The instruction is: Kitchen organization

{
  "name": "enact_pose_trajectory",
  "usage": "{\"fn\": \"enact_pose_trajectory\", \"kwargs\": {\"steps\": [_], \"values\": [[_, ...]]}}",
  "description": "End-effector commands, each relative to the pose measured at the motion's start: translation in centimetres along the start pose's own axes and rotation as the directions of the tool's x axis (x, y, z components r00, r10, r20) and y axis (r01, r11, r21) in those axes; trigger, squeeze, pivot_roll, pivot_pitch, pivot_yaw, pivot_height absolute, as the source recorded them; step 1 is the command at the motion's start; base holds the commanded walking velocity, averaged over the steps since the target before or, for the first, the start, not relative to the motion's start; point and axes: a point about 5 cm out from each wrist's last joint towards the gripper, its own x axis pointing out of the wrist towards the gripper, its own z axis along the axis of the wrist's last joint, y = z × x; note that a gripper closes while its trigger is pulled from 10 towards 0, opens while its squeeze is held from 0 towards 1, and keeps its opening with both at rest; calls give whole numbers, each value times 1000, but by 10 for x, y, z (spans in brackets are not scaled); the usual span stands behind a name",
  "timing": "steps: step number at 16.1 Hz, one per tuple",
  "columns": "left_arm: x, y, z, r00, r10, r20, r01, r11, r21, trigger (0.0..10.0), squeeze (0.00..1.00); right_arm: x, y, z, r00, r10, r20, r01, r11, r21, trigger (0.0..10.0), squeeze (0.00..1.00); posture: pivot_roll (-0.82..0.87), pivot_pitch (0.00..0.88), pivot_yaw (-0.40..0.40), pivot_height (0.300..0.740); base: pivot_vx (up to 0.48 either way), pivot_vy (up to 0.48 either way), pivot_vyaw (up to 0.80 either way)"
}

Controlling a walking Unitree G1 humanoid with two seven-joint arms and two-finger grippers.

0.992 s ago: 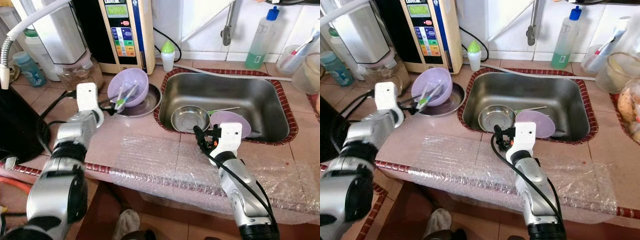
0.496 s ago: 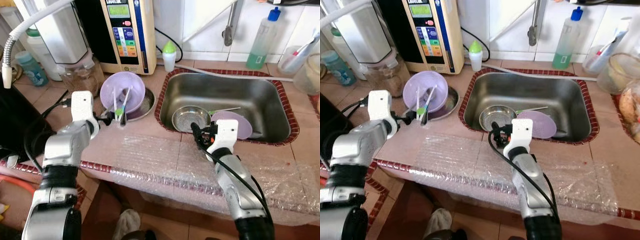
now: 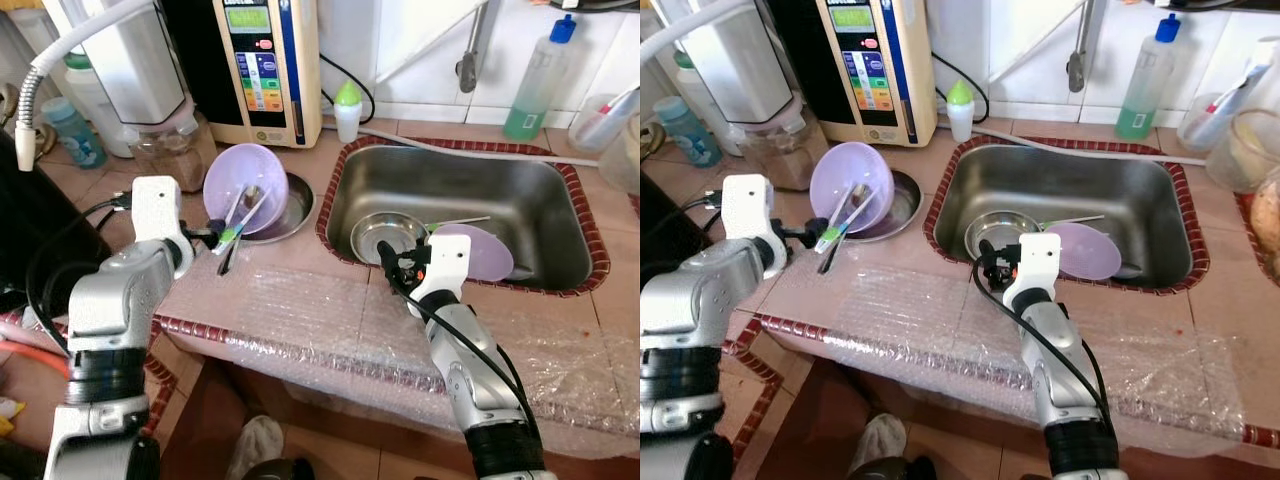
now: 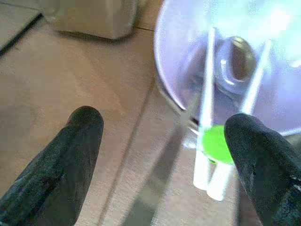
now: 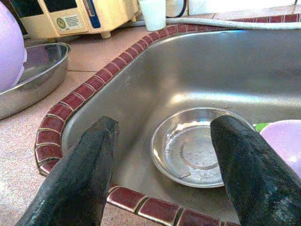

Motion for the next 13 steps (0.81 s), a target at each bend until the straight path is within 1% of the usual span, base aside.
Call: {"fn": "enact_pose_trajectory", "kwargs": {"steps": [1,2,4,5,6,7,8,9,10,12,13], "values": [[-3,-3,-2,1000,-2,-9,2,1000,5,10000,0,0,1,-13,998,0,-65,0,1000,11,10000,0,47,0,132,740,0,0,0],[-4,-8,-2,1000,-13,-11,13,1000,-1,10000,0,1,3,-13,998,6,-65,-5,1000,9,10000,0,48,0,127,740,0,0,0],[-6,-12,1,1000,-23,-2,23,1000,7,10000,0,3,3,-13,998,11,-64,-11,1000,7,10000,0,50,0,122,740,0,0,0],[-10,-14,5,999,-24,31,23,999,28,10000,0,3,2,-14,998,14,-64,-14,1000,4,10000,0,56,0,113,740,0,0,0],[-12,-14,9,998,-16,64,14,999,30,10000,0,4,2,-14,998,16,-65,-16,1000,2,10000,0,59,0,103,740,0,0,0],[-17,-15,12,991,-12,133,2,998,70,10000,0,6,1,-13,998,23,-63,-23,1000,-2,10000,0,62,0,93,740,0,0,0],[-19,-15,9,987,-17,157,6,997,71,10000,0,7,1,-12,998,31,-59,-31,999,-5,10000,0,64,0,79,740,0,0,0],[-22,-16,-1,981,-22,193,13,999,51,10000,0,8,2,-11,997,52,-54,-52,999,-4,10000,0,71,0,53,740,0,0,0],[-23,-16,-3,979,-19,201,9,999,52,10000,0,8,2,-12,997,57,-56,-58,998,-7,10000,0,72,0,48,740,0,0,0],[-26,-18,-11,963,-22,269,10,999,46,10000,0,7,1,-15,993,84,-77,-87,996,-28,10000,0,80,0,7,740,0,0,0],[-27,-18,-15,954,-25,300,12,999,43,10000,0,7,1,-16,992,92,-82,-95,995,-34,10000,0,81,0,3,740,0,0,0]]}}
